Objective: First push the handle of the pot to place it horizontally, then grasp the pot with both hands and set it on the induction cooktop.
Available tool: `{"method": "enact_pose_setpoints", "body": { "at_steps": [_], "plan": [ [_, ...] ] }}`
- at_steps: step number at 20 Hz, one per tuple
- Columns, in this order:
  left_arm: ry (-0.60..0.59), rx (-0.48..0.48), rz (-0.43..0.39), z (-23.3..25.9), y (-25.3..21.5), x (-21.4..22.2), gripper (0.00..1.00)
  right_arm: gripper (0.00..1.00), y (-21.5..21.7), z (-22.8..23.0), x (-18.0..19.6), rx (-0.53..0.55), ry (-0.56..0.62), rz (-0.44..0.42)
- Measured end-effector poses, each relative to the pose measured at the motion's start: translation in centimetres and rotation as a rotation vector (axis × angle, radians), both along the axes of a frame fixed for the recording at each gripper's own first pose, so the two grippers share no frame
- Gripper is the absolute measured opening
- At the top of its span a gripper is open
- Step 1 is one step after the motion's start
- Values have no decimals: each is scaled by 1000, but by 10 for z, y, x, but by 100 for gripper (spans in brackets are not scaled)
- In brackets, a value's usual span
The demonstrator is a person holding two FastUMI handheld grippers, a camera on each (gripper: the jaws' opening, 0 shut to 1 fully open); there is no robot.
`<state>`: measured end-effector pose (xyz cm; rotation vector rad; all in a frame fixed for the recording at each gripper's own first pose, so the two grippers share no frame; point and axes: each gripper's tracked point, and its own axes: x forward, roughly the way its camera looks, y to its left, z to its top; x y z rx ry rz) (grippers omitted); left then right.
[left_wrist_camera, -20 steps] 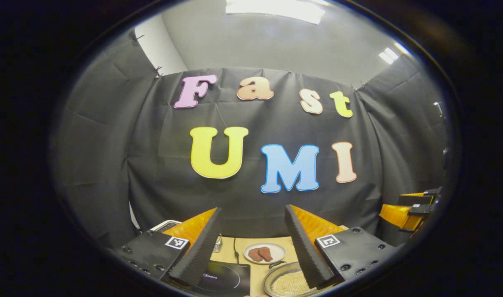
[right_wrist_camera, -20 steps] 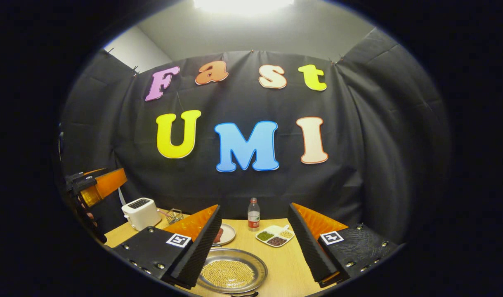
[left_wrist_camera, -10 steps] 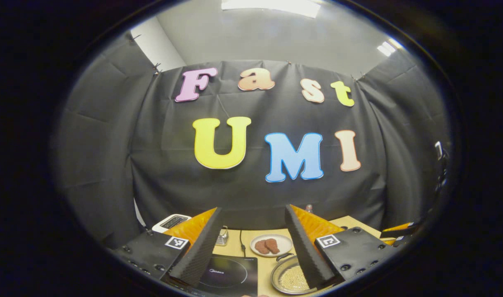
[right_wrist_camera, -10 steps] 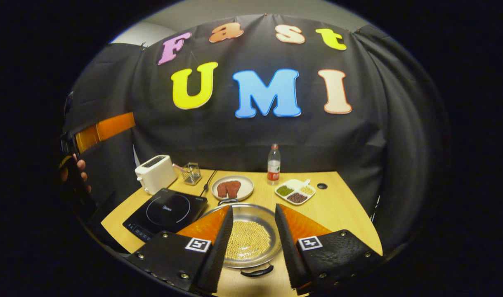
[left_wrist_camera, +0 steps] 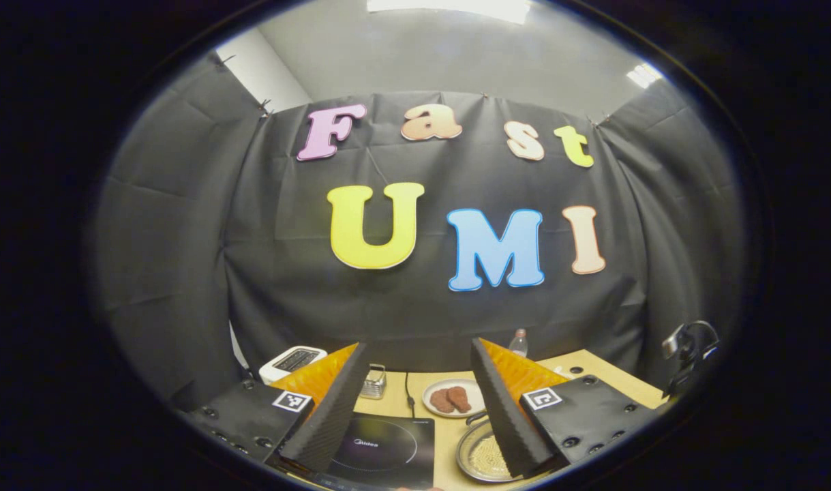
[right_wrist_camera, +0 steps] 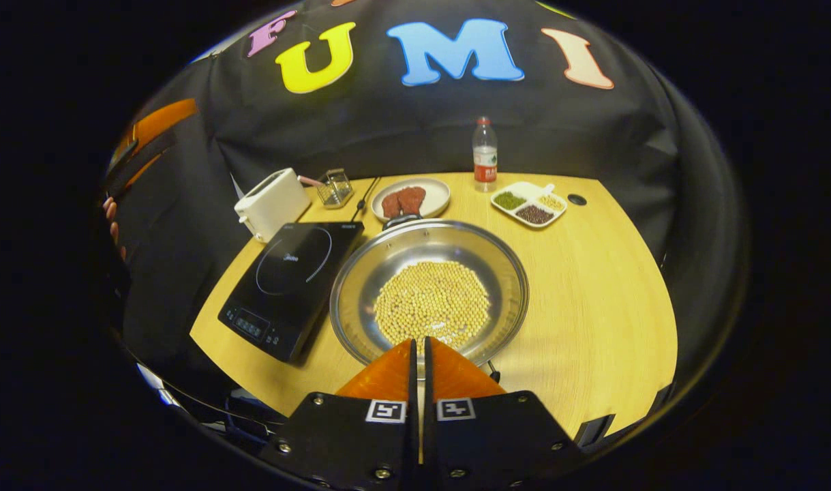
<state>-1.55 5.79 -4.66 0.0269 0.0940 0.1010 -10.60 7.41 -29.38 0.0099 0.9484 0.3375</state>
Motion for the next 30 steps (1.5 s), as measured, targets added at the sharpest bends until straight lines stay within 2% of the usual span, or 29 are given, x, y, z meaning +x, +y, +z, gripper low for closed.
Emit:
{"method": "enact_pose_setpoints", "body": {
  "at_steps": [5,6,7,11,19,30],
  "plan": [
    [26,-11,21,-12,7,-3,99,4,5,-35,-12,-31,107,57],
    [28,-12,24,-12,8,-4,95,0,6,-36,-17,-39,116,68],
    [29,-13,26,-12,9,-4,97,0,7,-39,-19,-42,127,79],
    [38,-8,29,-17,10,-8,95,0,11,-58,-31,-49,201,83],
    [52,-13,26,-21,11,-11,97,0,2,-75,-30,-28,256,-35],
    [50,-13,6,-19,2,-4,95,0,-25,-91,-23,-51,252,-126]
  ]
}}
